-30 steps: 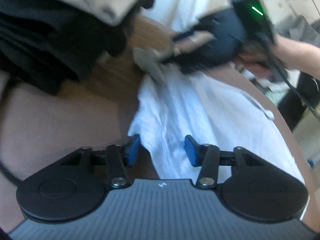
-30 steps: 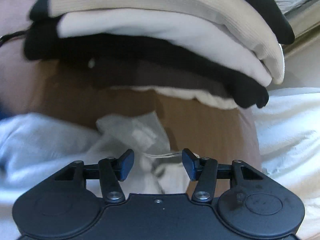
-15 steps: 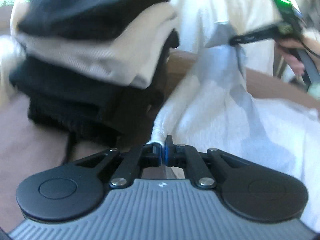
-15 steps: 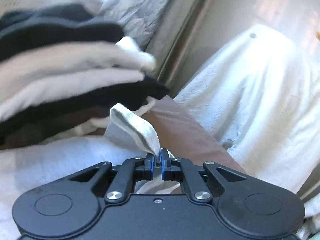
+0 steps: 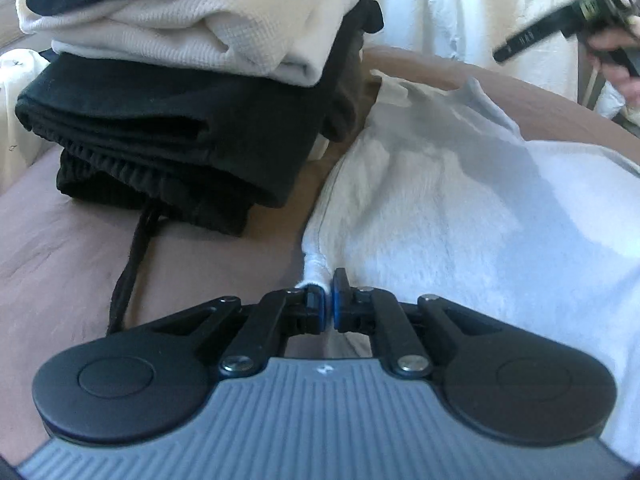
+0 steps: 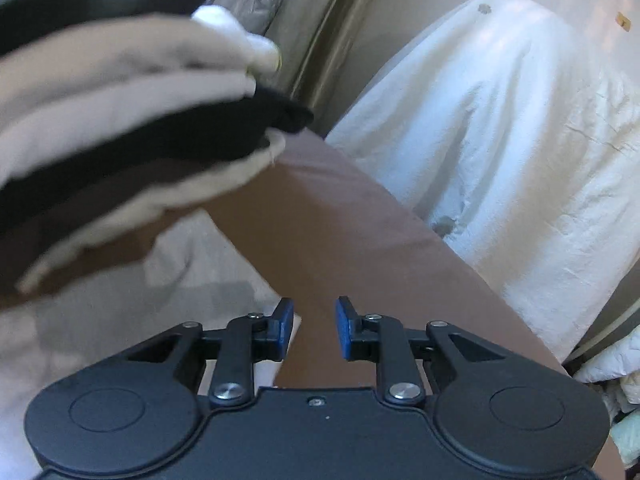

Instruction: Fold clothes

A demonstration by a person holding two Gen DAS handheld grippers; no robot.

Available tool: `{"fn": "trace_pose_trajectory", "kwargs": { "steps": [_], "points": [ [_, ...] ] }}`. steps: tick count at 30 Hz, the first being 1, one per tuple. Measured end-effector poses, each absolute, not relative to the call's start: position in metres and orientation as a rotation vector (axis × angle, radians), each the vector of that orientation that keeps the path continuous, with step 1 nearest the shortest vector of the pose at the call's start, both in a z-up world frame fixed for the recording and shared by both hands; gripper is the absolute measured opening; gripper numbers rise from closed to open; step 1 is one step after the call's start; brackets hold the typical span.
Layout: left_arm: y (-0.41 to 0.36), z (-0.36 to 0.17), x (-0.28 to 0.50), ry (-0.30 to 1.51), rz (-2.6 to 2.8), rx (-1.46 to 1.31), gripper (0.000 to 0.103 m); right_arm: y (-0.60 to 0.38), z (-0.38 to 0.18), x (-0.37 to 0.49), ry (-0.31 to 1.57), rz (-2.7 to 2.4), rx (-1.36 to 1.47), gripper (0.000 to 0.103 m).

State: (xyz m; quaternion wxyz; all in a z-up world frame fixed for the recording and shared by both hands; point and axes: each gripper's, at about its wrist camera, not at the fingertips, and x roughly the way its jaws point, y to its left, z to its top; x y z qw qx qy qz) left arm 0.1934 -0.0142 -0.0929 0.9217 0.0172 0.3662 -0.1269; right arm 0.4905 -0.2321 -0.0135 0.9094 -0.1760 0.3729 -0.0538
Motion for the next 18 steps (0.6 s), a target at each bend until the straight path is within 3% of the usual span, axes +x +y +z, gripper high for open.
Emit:
{"fn": "trace_pose_trajectory", "kwargs": {
  "steps": [1, 3, 9, 10, 12, 18],
  "points": [
    [-0.013, -0.091, 0.195, 0.756, -0.261, 0.024, 0.006, -0.237, -0.017, 0.49, 0.78, -0.114, -0.338, 0.044],
    [-0.004, -0.091, 0.197, 0.768, -0.266, -0.02, 0.006, -0.25, -0.023, 0.486, 0.823, -0.114, -0.244, 0.054],
    [0.002, -0.087, 0.202, 0.782, -0.271, -0.04, 0.006, -0.277, -0.064, 0.481, 0.952, -0.064, 0.044, 0.054],
    [0.001, -0.087, 0.205, 0.784, -0.273, -0.04, 0.006, -0.274, -0.071, 0.479, 0.953, -0.055, 0.028, 0.043],
    [0.003, -0.087, 0.206, 0.789, -0.279, -0.052, 0.006, -0.262, -0.081, 0.477, 0.943, -0.036, -0.077, 0.004],
    [0.011, -0.076, 0.208, 0.833, -0.285, -0.08, 0.008, -0.253, -0.071, 0.472, 0.894, -0.156, -0.317, 0.006]
  ]
}}
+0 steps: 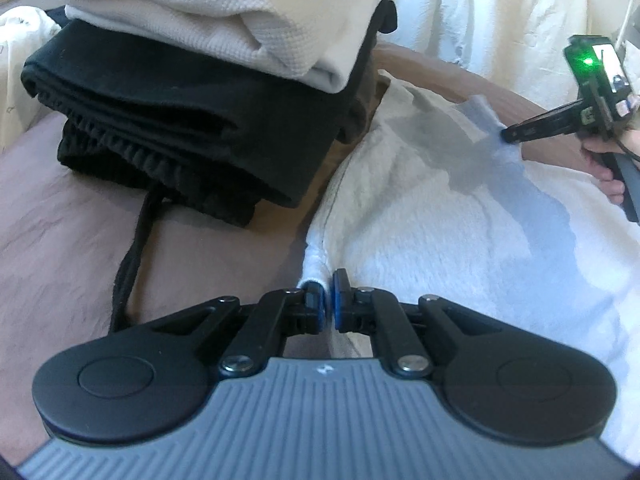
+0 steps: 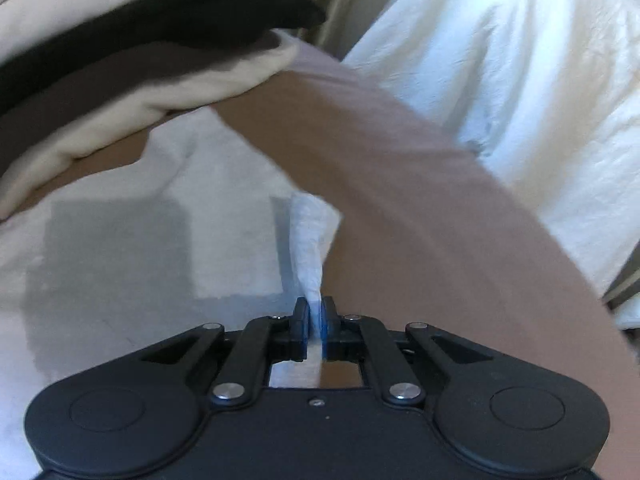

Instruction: Fold clothes

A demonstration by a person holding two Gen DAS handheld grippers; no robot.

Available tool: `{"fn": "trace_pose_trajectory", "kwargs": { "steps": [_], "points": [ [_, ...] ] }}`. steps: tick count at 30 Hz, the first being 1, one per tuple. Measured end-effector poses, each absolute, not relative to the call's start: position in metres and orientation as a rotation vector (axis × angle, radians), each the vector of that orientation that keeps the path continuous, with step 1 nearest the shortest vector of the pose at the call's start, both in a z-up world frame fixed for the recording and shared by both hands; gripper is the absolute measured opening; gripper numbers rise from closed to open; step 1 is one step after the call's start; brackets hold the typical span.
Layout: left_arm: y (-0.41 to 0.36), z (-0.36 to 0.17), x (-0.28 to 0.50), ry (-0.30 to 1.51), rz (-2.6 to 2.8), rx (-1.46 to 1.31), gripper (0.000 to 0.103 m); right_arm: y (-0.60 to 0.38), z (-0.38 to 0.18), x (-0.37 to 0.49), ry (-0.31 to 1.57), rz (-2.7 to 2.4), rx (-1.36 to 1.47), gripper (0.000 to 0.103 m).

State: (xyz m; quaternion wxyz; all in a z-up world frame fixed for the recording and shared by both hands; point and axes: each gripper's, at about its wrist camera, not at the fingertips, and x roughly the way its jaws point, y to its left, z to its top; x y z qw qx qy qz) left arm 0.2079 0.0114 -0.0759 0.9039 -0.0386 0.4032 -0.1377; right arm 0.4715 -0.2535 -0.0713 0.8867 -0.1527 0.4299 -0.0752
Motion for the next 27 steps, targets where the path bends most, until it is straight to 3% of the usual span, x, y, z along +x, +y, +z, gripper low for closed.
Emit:
{"fn": "trace_pose_trajectory", "kwargs": {
  "steps": [2, 4, 6, 11, 14, 16, 20, 23, 27],
  "points": [
    [0.012, -0.073, 0.211, 0.867, -0.305, -0.054, 0.021, -0.254, -0.057, 0.462, 0.865, -0.25, -0.341, 0.008],
    [0.015, -0.068, 0.209, 0.89, -0.3, -0.034, 0.025, -0.251, -0.041, 0.447, 0.838, -0.336, -0.337, 0.028],
    [0.017, -0.056, 0.203, 0.889, -0.278, -0.015, 0.039, -0.249, -0.026, 0.425, 0.829, -0.368, -0.276, 0.043],
    [0.011, -0.018, 0.171, 0.831, -0.304, 0.023, 0.056, -0.241, -0.005, 0.342, 0.887, -0.074, 0.072, 0.044],
    [0.009, -0.013, 0.135, 0.847, -0.313, -0.01, 0.065, -0.224, -0.023, 0.289, 0.999, 0.227, 0.394, 0.046],
    [0.013, -0.026, 0.099, 0.887, -0.339, -0.047, 0.065, -0.2, -0.046, 0.257, 1.084, 0.433, 0.591, 0.046],
    [0.043, -0.053, 0.037, 0.954, -0.404, -0.316, 0.065, -0.121, -0.061, 0.2, 1.113, 0.62, 0.308, 0.045],
    [0.057, -0.055, 0.011, 0.942, -0.479, -0.576, 0.066, -0.088, -0.056, 0.156, 1.025, 0.678, -0.016, 0.045],
    [0.029, -0.056, -0.011, 0.942, -0.519, -0.416, 0.072, -0.087, -0.051, 0.11, 0.94, 0.677, -0.154, 0.046]
  ]
}}
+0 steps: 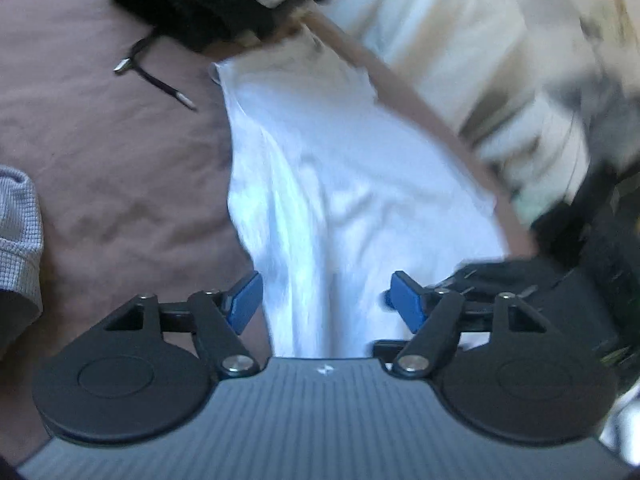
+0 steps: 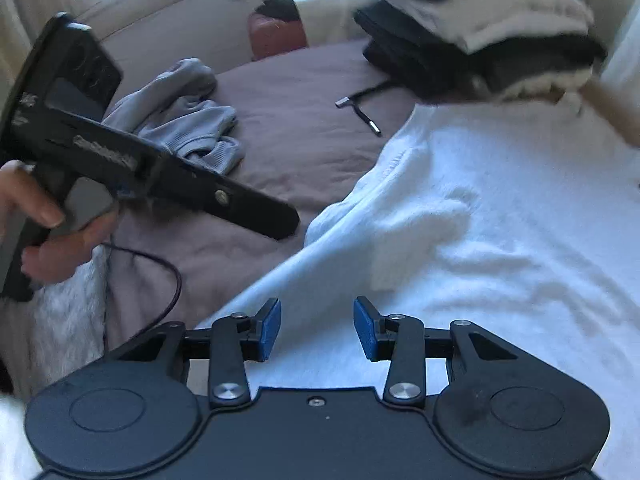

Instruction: Fold clothes

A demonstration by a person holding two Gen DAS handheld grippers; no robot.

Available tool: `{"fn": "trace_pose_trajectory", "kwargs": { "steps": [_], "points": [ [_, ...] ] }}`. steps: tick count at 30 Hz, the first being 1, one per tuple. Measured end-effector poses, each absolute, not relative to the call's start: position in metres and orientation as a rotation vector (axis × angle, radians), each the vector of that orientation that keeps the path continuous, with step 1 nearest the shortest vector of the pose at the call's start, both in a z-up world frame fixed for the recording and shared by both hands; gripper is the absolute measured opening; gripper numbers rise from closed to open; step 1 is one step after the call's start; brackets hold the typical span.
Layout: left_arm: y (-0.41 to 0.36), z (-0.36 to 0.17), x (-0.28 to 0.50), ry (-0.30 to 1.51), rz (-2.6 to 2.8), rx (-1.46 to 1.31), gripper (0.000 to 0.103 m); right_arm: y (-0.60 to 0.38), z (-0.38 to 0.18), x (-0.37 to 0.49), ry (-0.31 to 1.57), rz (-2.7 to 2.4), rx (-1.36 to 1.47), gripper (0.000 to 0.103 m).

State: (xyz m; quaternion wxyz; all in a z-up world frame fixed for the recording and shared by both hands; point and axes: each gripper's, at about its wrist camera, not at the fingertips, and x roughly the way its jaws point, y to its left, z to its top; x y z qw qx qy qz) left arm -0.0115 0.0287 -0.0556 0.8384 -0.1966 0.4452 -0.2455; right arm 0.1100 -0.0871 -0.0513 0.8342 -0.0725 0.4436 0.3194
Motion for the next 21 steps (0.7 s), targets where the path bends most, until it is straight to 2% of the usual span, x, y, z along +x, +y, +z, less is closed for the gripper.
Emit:
{"fn": "trace_pose_trajectory", "kwargs": {
  "steps": [3, 4, 5, 6, 12, 18, 21],
  "points": [
    [0.01, -0.073, -0.01, 1.003, -0.527, -0.368, 0.071, -0.084, -0.048, 0.073, 0.923, 0.771, -0.18, 0.045],
    [0.006, -0.079, -0.007, 1.02, -0.527, -0.383, 0.055, -0.082, -0.045, 0.062, 0.901, 0.801, -0.19, 0.046],
    [0.003, -0.084, -0.004, 1.037, -0.537, -0.397, 0.01, -0.082, -0.046, 0.054, 0.891, 0.807, -0.177, 0.049],
    [0.001, -0.085, 0.001, 1.051, -0.568, -0.408, 0.005, -0.083, -0.048, 0.048, 0.892, 0.8, -0.154, 0.054],
    [0.029, -0.054, 0.027, 0.889, -0.664, -0.634, 0.003, -0.085, -0.082, 0.042, 0.928, 0.819, -0.134, 0.06],
    [0.001, -0.06, 0.041, 0.838, -0.631, -0.56, 0.003, -0.096, -0.101, 0.043, 0.894, 0.842, -0.102, 0.062],
    [-0.016, -0.067, 0.054, 0.828, -0.594, -0.503, 0.004, -0.112, -0.108, 0.053, 0.898, 0.833, 0.078, 0.064]
  ]
}}
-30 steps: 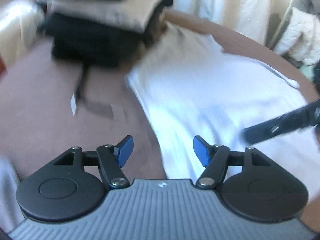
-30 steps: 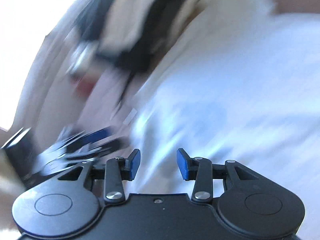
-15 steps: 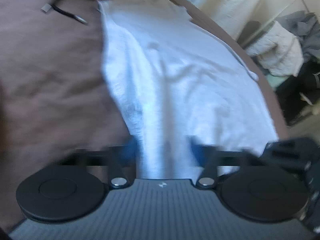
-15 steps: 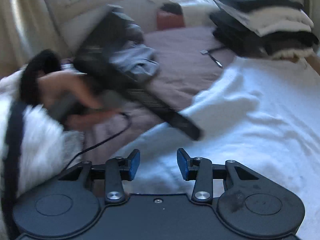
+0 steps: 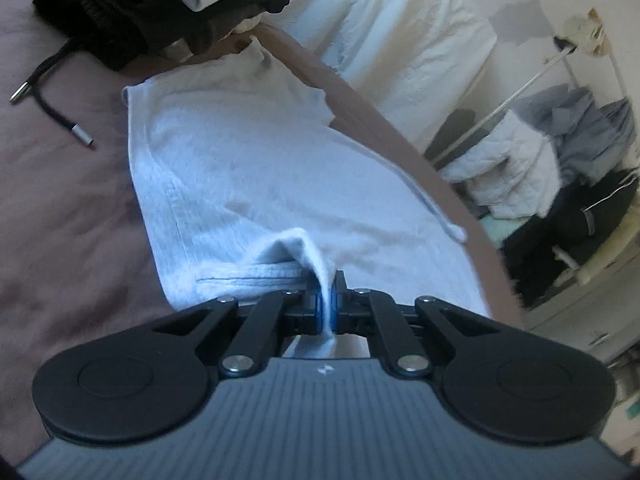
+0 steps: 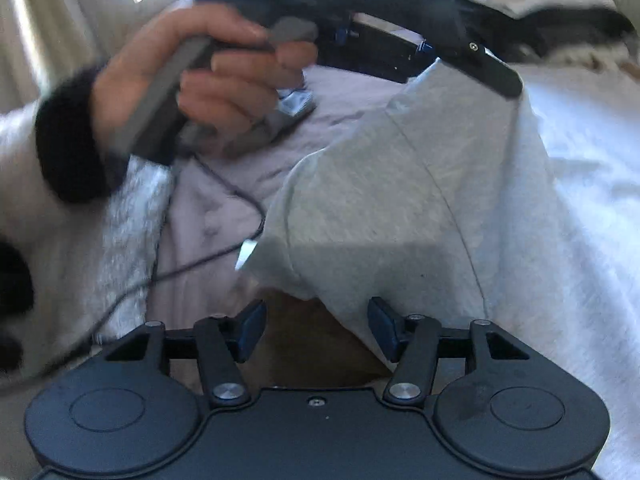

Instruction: Fold clothes

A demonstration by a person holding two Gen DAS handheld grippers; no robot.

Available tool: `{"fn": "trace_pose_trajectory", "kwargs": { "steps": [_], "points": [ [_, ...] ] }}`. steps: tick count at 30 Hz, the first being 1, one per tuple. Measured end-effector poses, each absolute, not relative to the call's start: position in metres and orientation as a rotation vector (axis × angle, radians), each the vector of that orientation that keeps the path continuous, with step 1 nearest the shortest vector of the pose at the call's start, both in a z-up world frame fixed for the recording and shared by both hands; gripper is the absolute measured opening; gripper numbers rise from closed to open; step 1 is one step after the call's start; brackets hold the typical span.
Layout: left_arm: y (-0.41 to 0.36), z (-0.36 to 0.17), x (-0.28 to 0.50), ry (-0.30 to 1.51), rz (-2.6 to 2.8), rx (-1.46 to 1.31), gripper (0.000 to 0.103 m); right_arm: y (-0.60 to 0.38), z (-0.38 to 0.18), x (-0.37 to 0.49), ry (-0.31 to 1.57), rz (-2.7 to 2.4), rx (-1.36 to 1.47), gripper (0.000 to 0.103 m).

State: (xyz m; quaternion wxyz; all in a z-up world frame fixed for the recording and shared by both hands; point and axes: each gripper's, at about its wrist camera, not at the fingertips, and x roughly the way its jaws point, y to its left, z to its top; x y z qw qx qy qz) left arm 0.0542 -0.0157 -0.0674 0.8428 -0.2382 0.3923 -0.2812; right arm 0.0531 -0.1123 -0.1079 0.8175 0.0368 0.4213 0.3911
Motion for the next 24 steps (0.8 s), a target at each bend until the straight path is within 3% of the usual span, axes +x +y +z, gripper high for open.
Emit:
{"fn": "trace_pose_trajectory", "kwargs": {
  "steps": [3, 4, 6, 10, 16, 20, 23, 24],
  "points": [
    [-0.028, -0.077, 0.064, 0.857, -0.507, -0.351, 0.009, -0.137, -0.117, 0.072, 0.919, 0.796, 0.322, 0.063],
    [-0.028, -0.079, 0.063, 0.901, -0.463, -0.312, 0.014, -0.143, -0.118, 0.078, 0.923, 0.764, 0.372, 0.057],
    [-0.019, -0.075, 0.053, 0.937, -0.424, -0.309, 0.017, -0.154, -0.113, 0.082, 0.883, 0.607, 0.379, 0.054],
    [0.015, -0.05, 0.006, 0.868, -0.338, -0.397, 0.067, -0.186, -0.103, 0.079, 0.791, 0.394, 0.44, 0.054],
    [0.023, -0.051, -0.044, 0.954, -0.522, -0.456, 0.071, -0.243, -0.093, 0.036, 0.759, 0.224, 0.496, 0.056],
    [-0.003, -0.077, -0.048, 1.111, -0.453, -0.273, 0.075, -0.308, -0.084, -0.036, 0.716, 0.01, 0.535, 0.062],
    [-0.009, -0.085, -0.042, 1.157, -0.368, -0.208, 0.071, -0.366, -0.084, -0.092, 0.708, -0.185, 0.576, 0.063],
    [-0.007, -0.083, -0.042, 1.14, -0.386, -0.228, 0.065, -0.385, -0.084, -0.11, 0.707, -0.252, 0.581, 0.064]
  ]
}}
